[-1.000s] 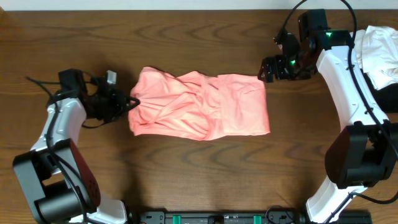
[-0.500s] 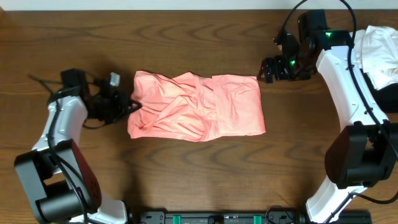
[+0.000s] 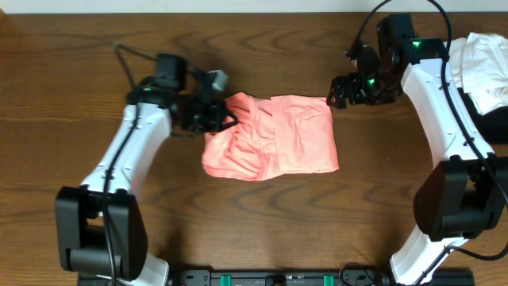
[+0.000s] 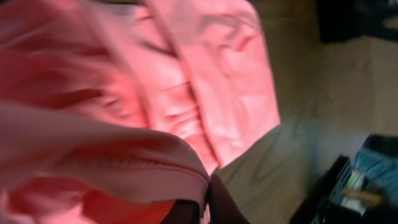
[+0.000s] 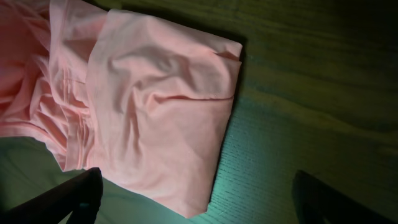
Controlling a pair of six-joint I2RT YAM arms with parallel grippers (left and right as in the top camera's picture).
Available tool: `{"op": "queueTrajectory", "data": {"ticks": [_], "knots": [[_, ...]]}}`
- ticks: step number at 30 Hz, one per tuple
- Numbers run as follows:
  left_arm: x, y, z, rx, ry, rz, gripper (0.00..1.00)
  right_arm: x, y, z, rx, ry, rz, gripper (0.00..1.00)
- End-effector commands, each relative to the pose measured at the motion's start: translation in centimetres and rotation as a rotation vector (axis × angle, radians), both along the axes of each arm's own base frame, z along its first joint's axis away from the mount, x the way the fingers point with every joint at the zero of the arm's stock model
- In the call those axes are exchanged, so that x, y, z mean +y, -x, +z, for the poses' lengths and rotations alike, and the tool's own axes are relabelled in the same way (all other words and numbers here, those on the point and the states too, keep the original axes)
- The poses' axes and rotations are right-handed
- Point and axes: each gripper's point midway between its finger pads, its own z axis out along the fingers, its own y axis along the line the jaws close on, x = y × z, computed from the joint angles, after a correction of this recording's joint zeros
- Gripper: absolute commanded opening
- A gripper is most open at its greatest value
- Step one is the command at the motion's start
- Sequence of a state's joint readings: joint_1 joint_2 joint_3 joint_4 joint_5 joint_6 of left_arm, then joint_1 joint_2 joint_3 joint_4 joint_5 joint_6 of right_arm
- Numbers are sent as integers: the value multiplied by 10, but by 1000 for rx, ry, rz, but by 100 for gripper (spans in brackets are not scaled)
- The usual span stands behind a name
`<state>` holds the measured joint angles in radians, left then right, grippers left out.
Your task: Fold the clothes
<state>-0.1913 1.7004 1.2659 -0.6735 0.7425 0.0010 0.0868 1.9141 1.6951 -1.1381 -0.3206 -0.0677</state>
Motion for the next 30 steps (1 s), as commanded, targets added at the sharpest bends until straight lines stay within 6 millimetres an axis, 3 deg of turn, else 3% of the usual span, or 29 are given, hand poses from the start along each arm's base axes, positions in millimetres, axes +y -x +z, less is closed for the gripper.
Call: {"op": "queueTrajectory", "data": {"ticks": [1, 11, 19, 30], "knots": [[-25, 1, 15, -87, -65, -57, 6, 1, -2, 6, -24, 6, 21, 95], [-88, 1, 25, -266, -107, -128, 6, -1, -2, 6, -20, 6, 16, 94], [-117, -7, 36, -385, -104, -127, 6, -13, -4, 6, -18, 5, -17, 94], [-156, 0, 9, -388, -87, -196, 6, -43, -16, 8, -50, 5, -89, 94]]}}
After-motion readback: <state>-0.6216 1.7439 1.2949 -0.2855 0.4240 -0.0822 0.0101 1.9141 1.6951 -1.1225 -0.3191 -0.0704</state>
